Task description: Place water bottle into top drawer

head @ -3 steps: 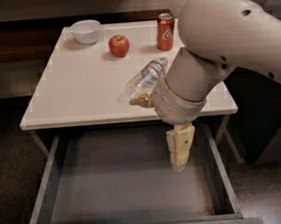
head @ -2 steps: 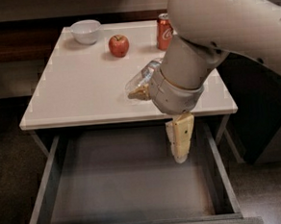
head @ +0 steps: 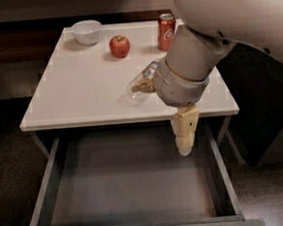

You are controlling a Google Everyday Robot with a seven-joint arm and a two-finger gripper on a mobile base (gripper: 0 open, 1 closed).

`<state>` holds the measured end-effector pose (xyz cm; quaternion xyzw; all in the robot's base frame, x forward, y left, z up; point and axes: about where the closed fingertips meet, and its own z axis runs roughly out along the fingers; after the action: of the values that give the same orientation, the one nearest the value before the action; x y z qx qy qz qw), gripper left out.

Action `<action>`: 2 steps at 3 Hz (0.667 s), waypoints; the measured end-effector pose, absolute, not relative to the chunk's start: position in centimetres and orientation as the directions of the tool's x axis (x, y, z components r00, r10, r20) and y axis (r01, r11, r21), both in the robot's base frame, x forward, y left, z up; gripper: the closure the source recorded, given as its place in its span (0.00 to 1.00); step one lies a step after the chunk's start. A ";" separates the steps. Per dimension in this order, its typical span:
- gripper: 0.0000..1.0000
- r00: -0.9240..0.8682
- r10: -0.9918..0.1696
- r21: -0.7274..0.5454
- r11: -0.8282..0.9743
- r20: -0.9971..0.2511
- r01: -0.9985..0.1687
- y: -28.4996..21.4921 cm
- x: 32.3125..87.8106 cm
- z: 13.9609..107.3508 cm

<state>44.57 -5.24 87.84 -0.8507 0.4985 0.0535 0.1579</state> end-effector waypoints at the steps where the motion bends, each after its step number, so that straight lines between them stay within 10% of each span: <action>1: 0.00 0.508 -0.830 -0.226 -0.462 -0.230 -0.858 -5.8 45.9 88.9; 2: 0.00 0.524 -0.827 -0.220 -0.483 -0.205 -0.848 -6.4 48.1 89.2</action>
Offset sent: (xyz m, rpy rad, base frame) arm 0.0668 -0.0206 0.0177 -0.0708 -0.0310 0.0475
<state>48.11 -6.37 89.23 -0.8603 0.4866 0.0352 0.1480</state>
